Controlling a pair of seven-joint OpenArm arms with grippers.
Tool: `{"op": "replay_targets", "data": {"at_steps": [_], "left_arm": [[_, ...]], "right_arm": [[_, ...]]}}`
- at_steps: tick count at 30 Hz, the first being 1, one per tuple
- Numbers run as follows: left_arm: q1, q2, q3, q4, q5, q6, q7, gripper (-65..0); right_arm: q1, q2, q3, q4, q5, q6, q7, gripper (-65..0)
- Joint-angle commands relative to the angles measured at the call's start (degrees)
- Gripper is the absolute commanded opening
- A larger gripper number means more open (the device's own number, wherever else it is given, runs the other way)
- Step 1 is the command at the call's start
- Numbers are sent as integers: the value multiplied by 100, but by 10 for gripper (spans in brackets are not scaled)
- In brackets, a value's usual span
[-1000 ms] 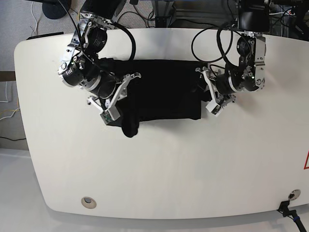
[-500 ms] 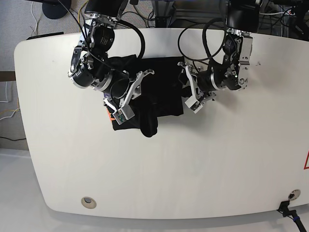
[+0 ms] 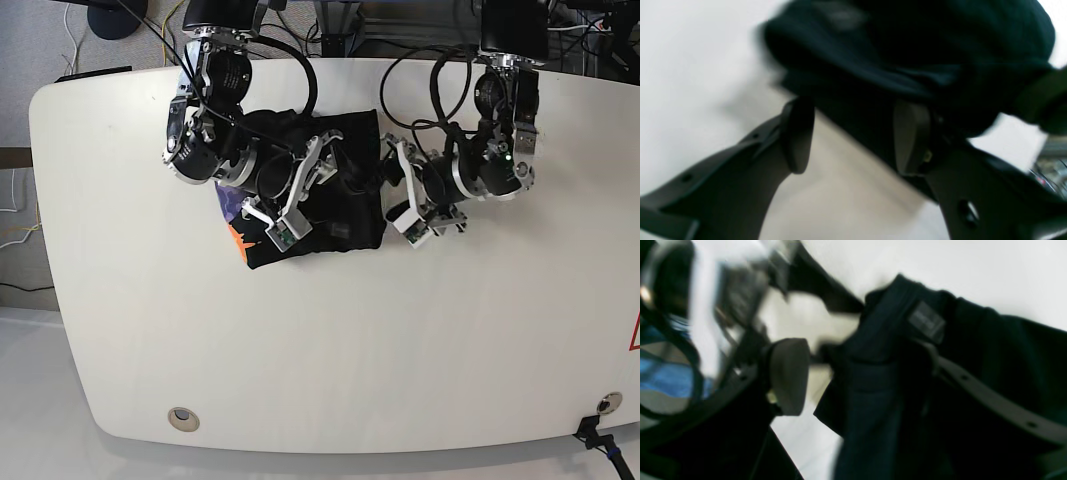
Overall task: Fold the T-shirt properly
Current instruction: 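Fold the strip ends toward each other with both grippers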
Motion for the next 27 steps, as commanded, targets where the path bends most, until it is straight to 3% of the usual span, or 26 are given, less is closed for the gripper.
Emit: {"op": "replay_targets", "data": {"at_steps": [1,8,11,15,19,27], "left_arm": [[-88,-47,-347,463,-73,-6,-86,-306],[-194,-531,-848,1105,-73,-6,108,-306],[-194,-496,-778,1210,-73,-6,108,-306],[114,-478,-136,1351,-82,-6,108,-306],[501,-118,409,1386,-64,-6,99,-307],[756,41,875,1026,-46,-6,73,-307]], "right_arm": [[105,-27,-32,111,156,17,157,-220],[483,-27,83,128,112,26,157,-220],[808,-10,434,85,24,44,157,-220],[1221,7,522,-162,-732,61,166,-220],[1344,130,505,-408,-943,61,403,-221],[1248,755,505,-1445,-943,61,1361,-386]]}}
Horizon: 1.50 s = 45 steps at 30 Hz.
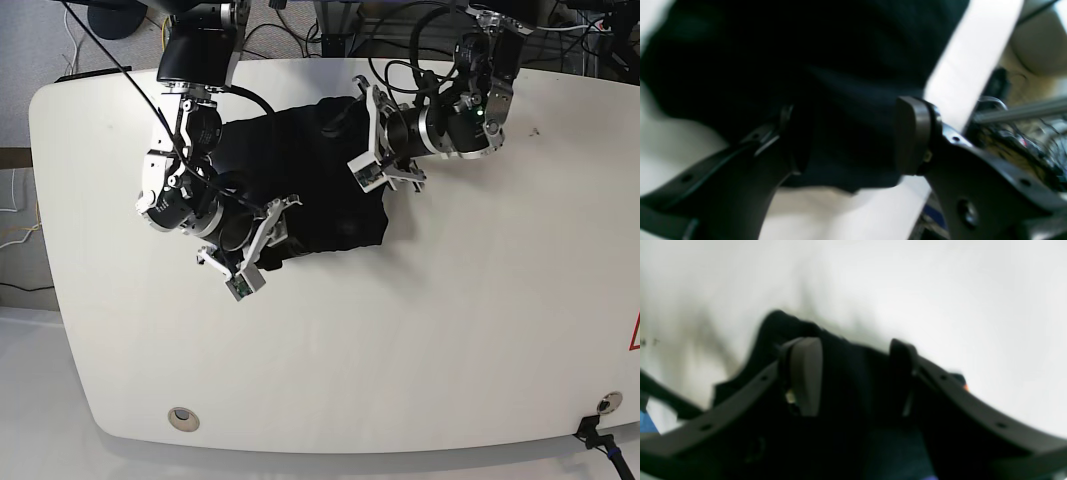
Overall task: Fold the T-shirt properly
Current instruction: 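Fold the strip ends toward each other with both grippers, then press and square the folded bundle with both grippers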
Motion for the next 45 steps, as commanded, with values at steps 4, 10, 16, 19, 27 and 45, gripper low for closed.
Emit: {"op": "replay_targets", "data": {"at_steps": [4,10,16,19,27,45], "left_arm": [[-73,32,110,-522,-110,-10,-232,-309],[-240,5,119,-1419,374,-10,-698,-309],[-829,-12,92,-2087,848,-10,-715,-309],[-1269,-179,92,-2412,848,-10,-715,-309],[-2438,-214,92,-2922,848,-10,-724,-309],[-644,-337,-734,-364,831,-10,-38,-309]], "right_arm": [[-95,402,-11,-553,80,37,839,-514],[-262,700,-11,-1239,80,37,1516,-615],[-693,850,33,-1265,80,29,1657,-616],[-1115,815,33,-791,80,-7,1657,-616],[-1889,138,-134,168,80,-15,1622,-616],[-113,76,-468,-439,80,-473,1094,-615]]}}
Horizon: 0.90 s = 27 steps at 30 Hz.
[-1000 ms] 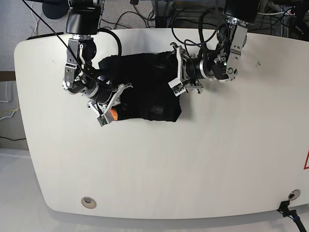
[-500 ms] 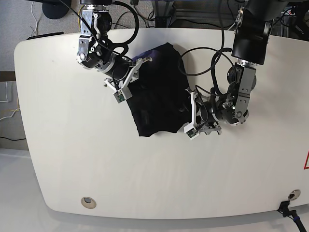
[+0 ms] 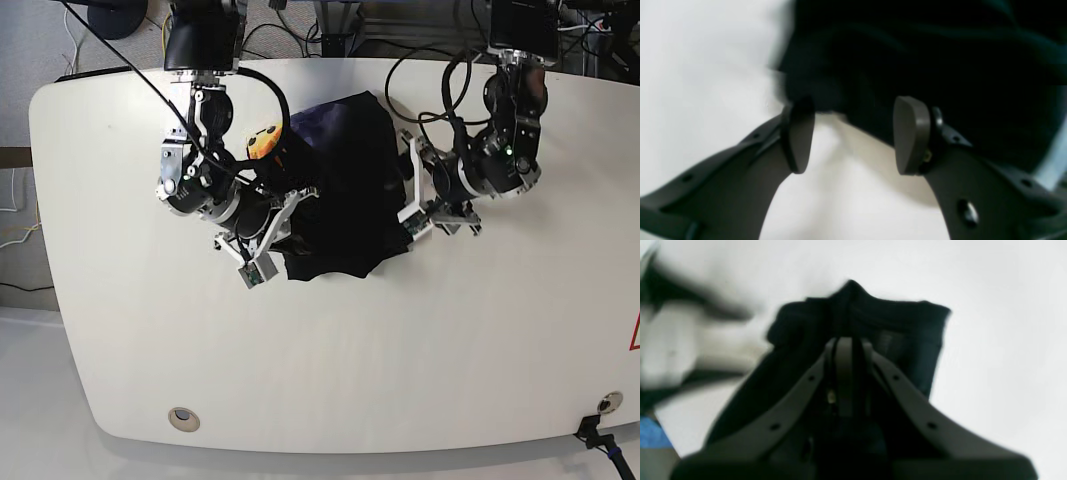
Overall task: Fold the T-shirt properly
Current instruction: 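Press and square the folded bundle with both grippers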
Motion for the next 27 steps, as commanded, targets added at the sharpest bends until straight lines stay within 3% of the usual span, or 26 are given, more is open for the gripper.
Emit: {"op": "replay_targets", "data": {"at_steps": [1,5,9,18,27], "left_arm": [[498,15,5,382,-92,-1,-91,-309],[876,173,-4,373,-92,-1,-117,-309],[823,173,13,101,-74,-1,-337,-309],[-285,103,-4,-1112,-74,-1,-442,-309],[-311,-38,-39,-1033,-100,-1,-442,-309]], "right_arm": [[467,61,15,-532,99,43,212,-615],[555,176,-12,-1191,99,43,801,-615],[449,360,-12,-1473,99,52,836,-617],[-421,580,24,-541,135,26,827,-619],[-377,580,24,-224,143,17,792,-619]]}}
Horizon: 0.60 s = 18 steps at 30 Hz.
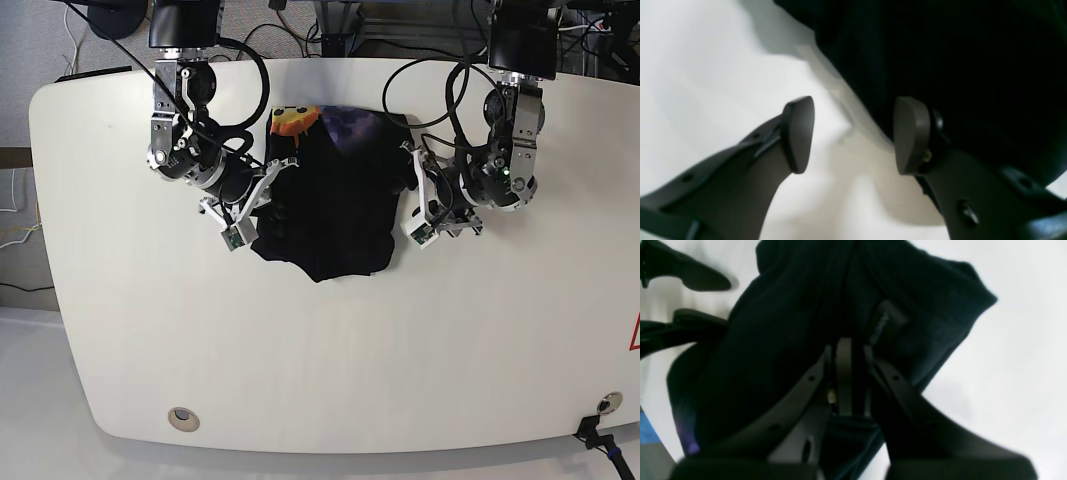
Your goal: Fold the T-shirt properly
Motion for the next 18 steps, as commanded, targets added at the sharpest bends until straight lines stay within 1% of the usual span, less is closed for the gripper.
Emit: {"op": "replay_targets", "data": {"at_steps": [1,2,5,7,8,9,11,13,16,18], "left_arm": [[-86,-106,-94,257,-81,-8,-86,-309],[-86,-168,-208,398,-81,-8,-86,-309],[-25,-185,-490,872,-54,-8,-86,-309],[151,-273,-692,1321,-46,-8,-86,-309],[301,-326,-833,1576,-46,-8,-86,-309],[433,-352,-947,1760,-2,-8,-86,-309],[714,-352,-1299,2077,341,-8,-121,-309],[986,-343,-1580,2200,684,-8,-526,-309],[1655,-335,-2160,2208,842,-8,-1572,-309],[1989,-326,-2433,2208,842,-8,-2170,-309]], "right_arm": [[231,55,13,397,121,28,0,-617],[248,55,13,573,95,28,-96,-617],[204,55,13,1136,86,-25,-158,-619],[117,117,13,1461,34,-280,-158,-619],[2,178,-5,1637,-134,-412,-123,-619],[-86,214,-14,1795,-327,-473,-26,-619],[-402,222,4,2015,-775,-491,255,-619],[-736,293,30,2147,-1224,-491,774,-619],[-1519,310,312,2199,-1734,-491,2040,-619],[-2037,302,575,2199,-1830,-491,2866,-617]]}}
